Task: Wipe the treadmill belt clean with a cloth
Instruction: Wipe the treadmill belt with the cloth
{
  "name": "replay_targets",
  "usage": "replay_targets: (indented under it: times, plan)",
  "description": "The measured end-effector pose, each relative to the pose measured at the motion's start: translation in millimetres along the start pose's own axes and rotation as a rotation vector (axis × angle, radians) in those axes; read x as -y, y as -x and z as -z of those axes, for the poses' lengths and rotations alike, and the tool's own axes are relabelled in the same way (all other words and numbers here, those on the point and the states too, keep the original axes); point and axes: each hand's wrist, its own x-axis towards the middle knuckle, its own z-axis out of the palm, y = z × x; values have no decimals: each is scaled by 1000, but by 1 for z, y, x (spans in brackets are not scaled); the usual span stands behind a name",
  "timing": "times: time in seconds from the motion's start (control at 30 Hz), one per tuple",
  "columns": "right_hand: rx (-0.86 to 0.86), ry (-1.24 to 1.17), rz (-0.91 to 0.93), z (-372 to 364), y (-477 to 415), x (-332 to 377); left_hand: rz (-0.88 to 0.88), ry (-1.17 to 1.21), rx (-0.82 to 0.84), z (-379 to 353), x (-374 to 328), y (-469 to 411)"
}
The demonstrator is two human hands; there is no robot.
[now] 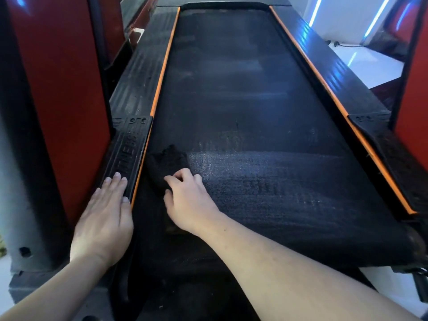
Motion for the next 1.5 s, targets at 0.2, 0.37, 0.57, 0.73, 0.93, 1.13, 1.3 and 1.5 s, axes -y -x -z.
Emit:
replay_targets:
  times: [0.2,0.37,0.57,0.73,0.93,1.13,1.3,1.5]
  plan:
    - [-115,20,-124,37,22,-54,-5,-10,3,0,0,0]
    - [-177,97,-234,82,47,-112,0,-3,7,1,-3,1]
    - [-228,193,-341,124,75,-164,-18,-2,11,0,-1,1]
    - [-267,283,-447,158,99,-207,-9,8,-3,0,-3,1]
    - [-237,411,-596,206,125,-249,-23,-6,-8,-5,3,-1]
    - [-145,367,-690,221,124,-246,-76,-149,-23,-10,8,-6]
    - [-282,331,-563,213,111,-243,-141,-249,-78,-13,-43,-32]
    - [-280,332,-501,189,86,-242,-202,-104,41,-66,-96,-51]
